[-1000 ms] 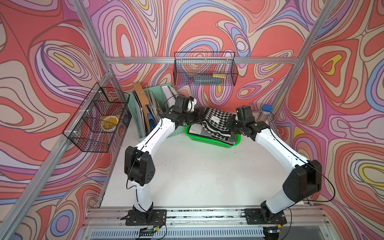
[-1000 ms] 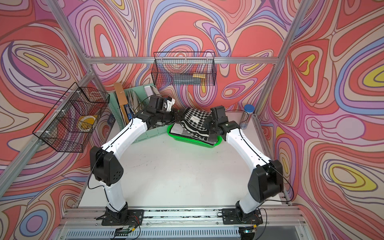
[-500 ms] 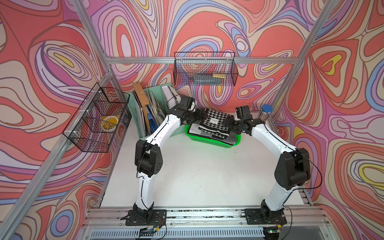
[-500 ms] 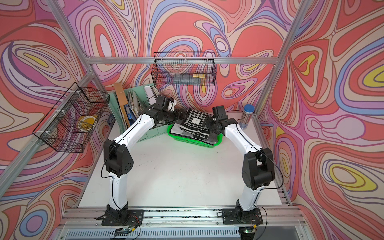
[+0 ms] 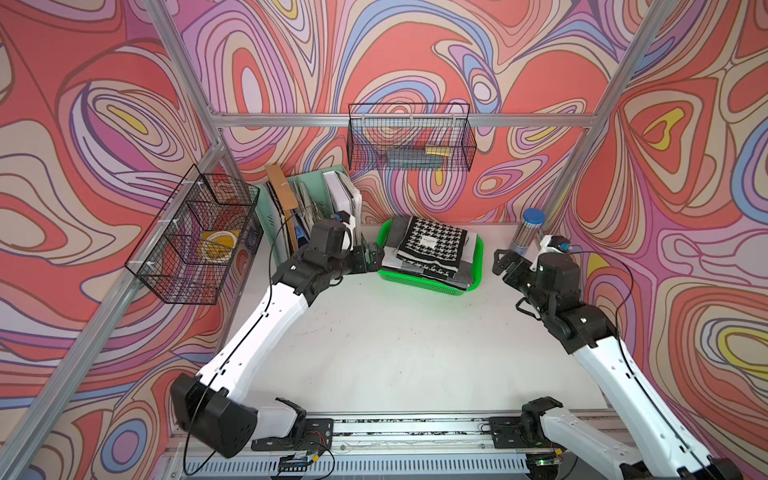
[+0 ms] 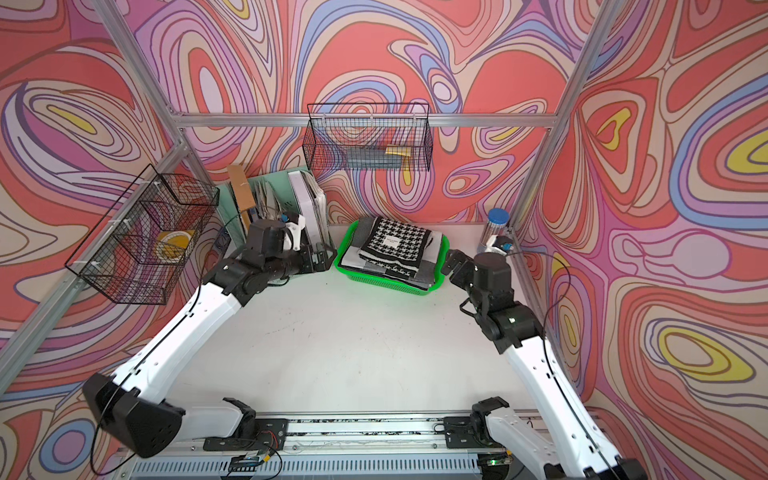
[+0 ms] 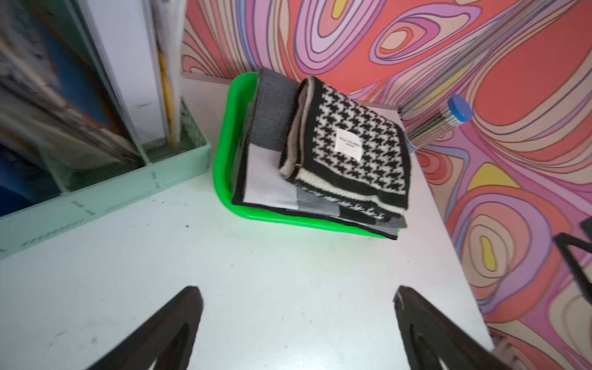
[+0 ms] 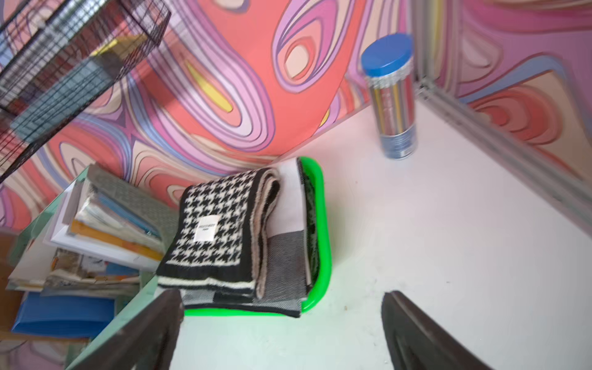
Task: Put the folded scarf in the basket
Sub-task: Reset both arms
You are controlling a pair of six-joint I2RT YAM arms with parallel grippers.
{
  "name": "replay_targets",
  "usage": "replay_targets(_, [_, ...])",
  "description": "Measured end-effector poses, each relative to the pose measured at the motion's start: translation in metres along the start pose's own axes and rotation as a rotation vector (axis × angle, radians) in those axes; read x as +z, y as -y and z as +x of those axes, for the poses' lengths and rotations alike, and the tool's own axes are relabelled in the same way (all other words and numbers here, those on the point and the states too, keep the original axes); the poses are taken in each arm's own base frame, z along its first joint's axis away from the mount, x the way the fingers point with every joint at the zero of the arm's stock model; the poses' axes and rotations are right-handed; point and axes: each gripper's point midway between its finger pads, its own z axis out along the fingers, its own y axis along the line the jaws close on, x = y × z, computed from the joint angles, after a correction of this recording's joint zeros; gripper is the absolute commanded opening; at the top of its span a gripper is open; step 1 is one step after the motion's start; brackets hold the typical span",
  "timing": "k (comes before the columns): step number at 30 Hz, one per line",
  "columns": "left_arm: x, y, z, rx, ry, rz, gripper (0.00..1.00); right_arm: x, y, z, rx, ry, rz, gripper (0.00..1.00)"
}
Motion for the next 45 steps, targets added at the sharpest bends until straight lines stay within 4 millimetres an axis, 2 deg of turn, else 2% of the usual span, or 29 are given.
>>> replay_targets(3, [-0.012, -0.033, 0.028, 0.042, 0.038, -0.106, 0.99, -0.014, 0.033, 0.003, -0.018, 0.102, 0.080, 0.98])
replay_targets(6, [-0.024, -0.063, 0.042, 0.073, 0.115, -0.214, 0.99, -0.019, 0.054, 0.009, -0.090, 0.174, 0.122, 0.98])
replay_targets(10, [-0.039, -0.099, 0.045, 0.103, 0.244, -0.365, 0.99, -0.006, 0.073, 0.029, -0.226, 0.201, 0.166, 0.98])
replay_targets(15, [-0.042, -0.136, 0.050, 0.131, 0.277, -0.553, 0.99, 0.013, 0.092, 0.055, -0.335, 0.212, 0.219, 0.98])
replay_targets(21, [-0.024, -0.167, 0.056, 0.205, 0.258, -0.695, 0.99, 0.034, 0.099, 0.071, -0.427, 0.227, 0.233, 0.98])
replay_targets(26, [0.002, -0.216, 0.098, 0.203, 0.138, -0.795, 0.99, 0.053, 0.105, 0.090, -0.505, 0.232, 0.237, 0.98])
replay_targets(29, [0.015, -0.234, 0.115, 0.201, 0.098, -0.832, 0.99, 0.065, 0.111, 0.103, -0.541, 0.210, 0.256, 0.98])
replay_targets(32, [0.024, -0.247, 0.128, 0.201, 0.080, -0.841, 0.99, 0.076, 0.112, 0.108, -0.552, 0.211, 0.264, 0.98])
replay_targets(34, [0.029, -0.249, 0.128, 0.207, 0.099, -0.827, 0.99, 0.083, 0.113, 0.111, -0.560, 0.216, 0.271, 0.98])
replay_targets(41, [0.047, -0.246, 0.101, 0.263, 0.225, -0.769, 0.99, 0.108, 0.125, 0.104, -0.551, 0.227, 0.295, 0.98])
replay_targets(45, [0.051, -0.257, 0.093, 0.250, 0.294, -0.753, 0.99, 0.126, 0.121, 0.092, -0.531, 0.236, 0.257, 0.98])
